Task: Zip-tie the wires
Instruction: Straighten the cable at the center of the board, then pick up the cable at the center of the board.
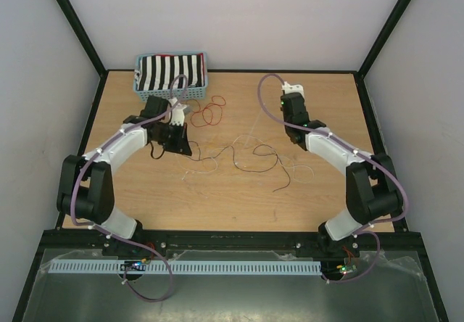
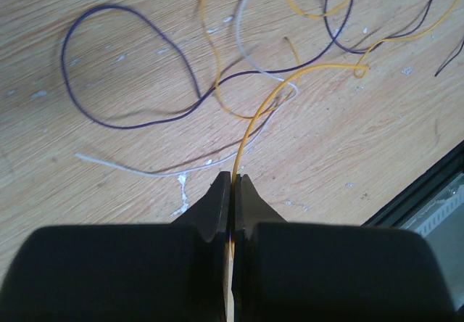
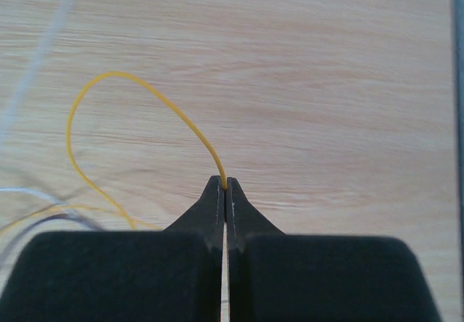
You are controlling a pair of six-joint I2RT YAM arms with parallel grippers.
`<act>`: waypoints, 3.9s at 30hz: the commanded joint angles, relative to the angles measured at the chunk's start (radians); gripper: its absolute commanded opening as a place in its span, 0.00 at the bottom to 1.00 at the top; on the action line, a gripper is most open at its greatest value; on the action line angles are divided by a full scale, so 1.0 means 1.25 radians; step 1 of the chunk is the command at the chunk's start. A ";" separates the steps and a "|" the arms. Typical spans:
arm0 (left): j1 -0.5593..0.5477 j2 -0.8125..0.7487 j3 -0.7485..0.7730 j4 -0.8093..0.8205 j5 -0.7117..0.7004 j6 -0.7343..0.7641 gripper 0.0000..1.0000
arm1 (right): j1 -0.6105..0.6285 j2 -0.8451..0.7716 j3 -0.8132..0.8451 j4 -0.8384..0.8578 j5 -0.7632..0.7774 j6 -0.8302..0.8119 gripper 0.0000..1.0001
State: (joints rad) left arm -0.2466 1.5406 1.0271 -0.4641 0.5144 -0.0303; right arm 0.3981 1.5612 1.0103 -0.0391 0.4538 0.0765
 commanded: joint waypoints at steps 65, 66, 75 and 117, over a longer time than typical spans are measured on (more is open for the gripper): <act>-0.019 0.215 0.197 -0.114 -0.238 -0.016 0.24 | -0.286 0.053 0.050 -0.229 0.008 -0.008 0.65; -0.019 0.215 0.199 -0.114 -0.237 -0.016 0.27 | -0.287 0.049 0.056 -0.236 -0.003 -0.011 0.67; -0.015 0.223 0.204 -0.114 -0.248 -0.015 0.39 | -0.293 0.049 0.109 -0.349 -0.059 -0.058 0.85; 0.200 -0.358 0.118 -0.073 -0.081 -0.083 0.99 | 0.112 0.475 0.509 -0.006 -0.525 0.319 0.84</act>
State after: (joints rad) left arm -0.0101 1.1168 1.1908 -0.5671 0.3561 -0.1280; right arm 0.5156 2.1029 1.5364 -0.0788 -0.2382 0.4408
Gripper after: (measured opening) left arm 0.988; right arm 0.846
